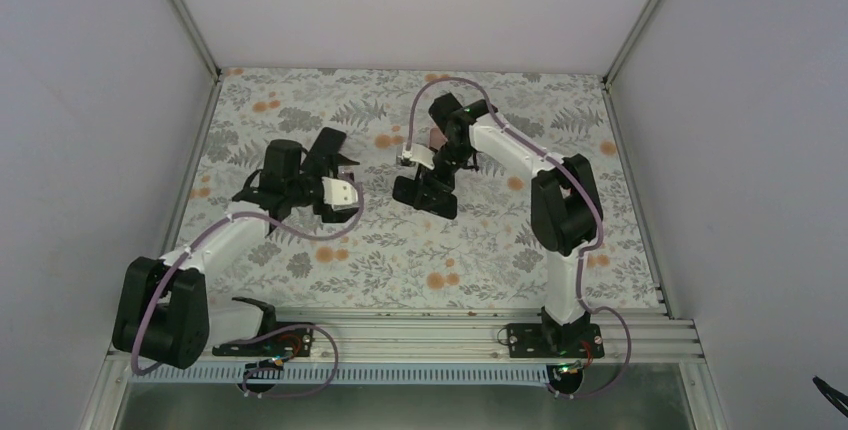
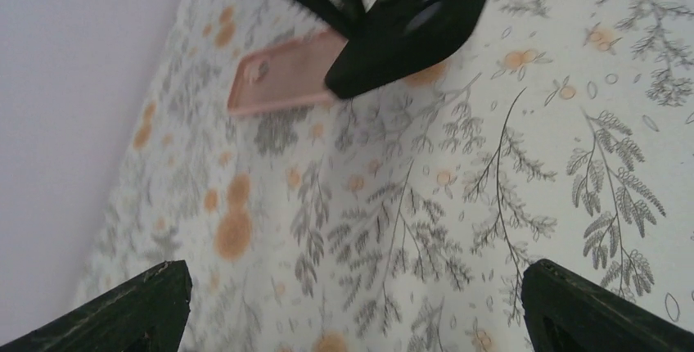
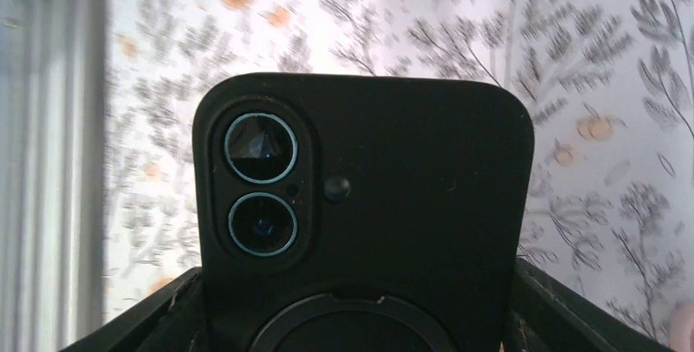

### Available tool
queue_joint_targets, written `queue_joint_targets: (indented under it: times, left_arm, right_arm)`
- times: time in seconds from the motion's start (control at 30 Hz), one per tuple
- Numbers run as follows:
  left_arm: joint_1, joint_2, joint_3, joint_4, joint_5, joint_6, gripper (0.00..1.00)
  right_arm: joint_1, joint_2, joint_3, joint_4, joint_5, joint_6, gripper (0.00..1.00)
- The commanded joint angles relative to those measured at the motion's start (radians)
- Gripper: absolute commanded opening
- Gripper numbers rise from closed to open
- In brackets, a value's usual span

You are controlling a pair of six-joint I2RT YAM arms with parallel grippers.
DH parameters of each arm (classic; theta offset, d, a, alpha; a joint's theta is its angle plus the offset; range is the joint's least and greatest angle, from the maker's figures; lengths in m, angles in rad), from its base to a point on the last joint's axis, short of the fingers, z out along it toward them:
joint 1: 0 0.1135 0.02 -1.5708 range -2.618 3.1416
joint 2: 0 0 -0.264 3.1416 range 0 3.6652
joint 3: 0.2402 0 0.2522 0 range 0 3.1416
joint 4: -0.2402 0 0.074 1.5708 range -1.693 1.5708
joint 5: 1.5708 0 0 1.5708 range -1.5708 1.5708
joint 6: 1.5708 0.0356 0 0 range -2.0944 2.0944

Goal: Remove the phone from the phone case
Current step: Pick up the phone at the center of the board.

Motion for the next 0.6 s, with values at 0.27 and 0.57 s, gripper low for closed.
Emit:
queue_joint_targets:
  times: [0.27, 0.57]
  left_arm:
    - [-0.158, -0.048, -0.007, 0.126, 0.051, 0.215, 0.87]
    - [-0.242, -0.035, 0.022, 0.077, 0.042, 0.231, 0.72]
  right_arm:
    - [-0.008, 0.032, 0.118, -0.212, -0.260, -0.119, 0.62]
    - [-0.002, 0.009, 0.122, -0.213, -0.324, -0.112, 0.61]
